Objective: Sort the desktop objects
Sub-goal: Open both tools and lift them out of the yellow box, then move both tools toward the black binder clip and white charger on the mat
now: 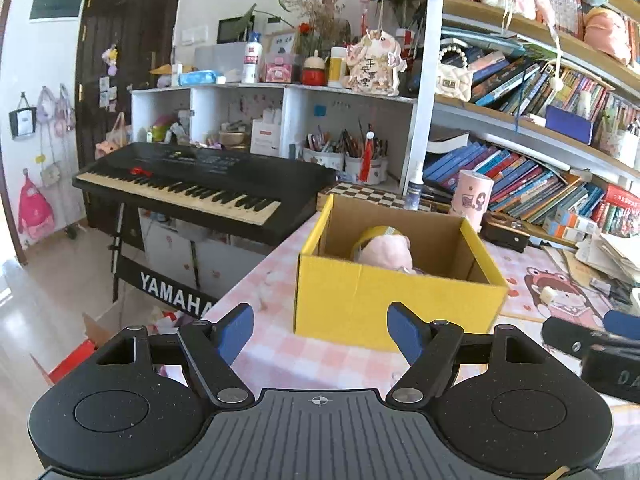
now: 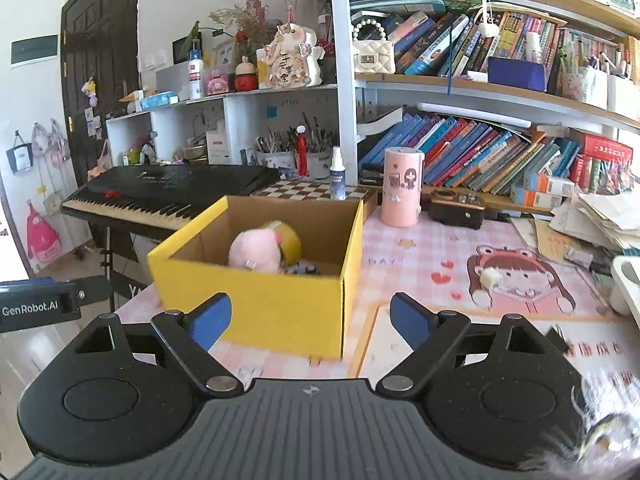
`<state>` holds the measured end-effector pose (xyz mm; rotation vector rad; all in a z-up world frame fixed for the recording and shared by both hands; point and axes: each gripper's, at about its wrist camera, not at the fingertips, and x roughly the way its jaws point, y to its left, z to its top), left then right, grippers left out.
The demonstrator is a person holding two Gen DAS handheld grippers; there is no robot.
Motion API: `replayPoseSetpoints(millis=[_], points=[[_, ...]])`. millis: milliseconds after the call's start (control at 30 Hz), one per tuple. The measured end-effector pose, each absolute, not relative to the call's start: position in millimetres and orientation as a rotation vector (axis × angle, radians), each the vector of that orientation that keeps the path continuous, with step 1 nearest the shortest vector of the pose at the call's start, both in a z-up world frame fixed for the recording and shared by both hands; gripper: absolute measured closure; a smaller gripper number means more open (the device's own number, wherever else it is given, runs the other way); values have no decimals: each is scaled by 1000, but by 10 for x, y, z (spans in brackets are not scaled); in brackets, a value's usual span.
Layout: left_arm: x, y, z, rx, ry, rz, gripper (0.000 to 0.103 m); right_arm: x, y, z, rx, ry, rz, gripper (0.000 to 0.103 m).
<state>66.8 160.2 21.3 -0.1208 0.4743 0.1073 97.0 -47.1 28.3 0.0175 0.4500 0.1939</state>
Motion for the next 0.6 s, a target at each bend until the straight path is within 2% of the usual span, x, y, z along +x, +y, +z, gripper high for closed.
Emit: replayPoseSetpoints(millis=[333, 600], points=[[180, 1475, 151, -73, 499, 44, 27, 225, -427, 91, -77, 452, 141, 15], [35, 1361, 112, -55, 521, -44, 27, -42, -619, 6, -9, 533, 54, 15]])
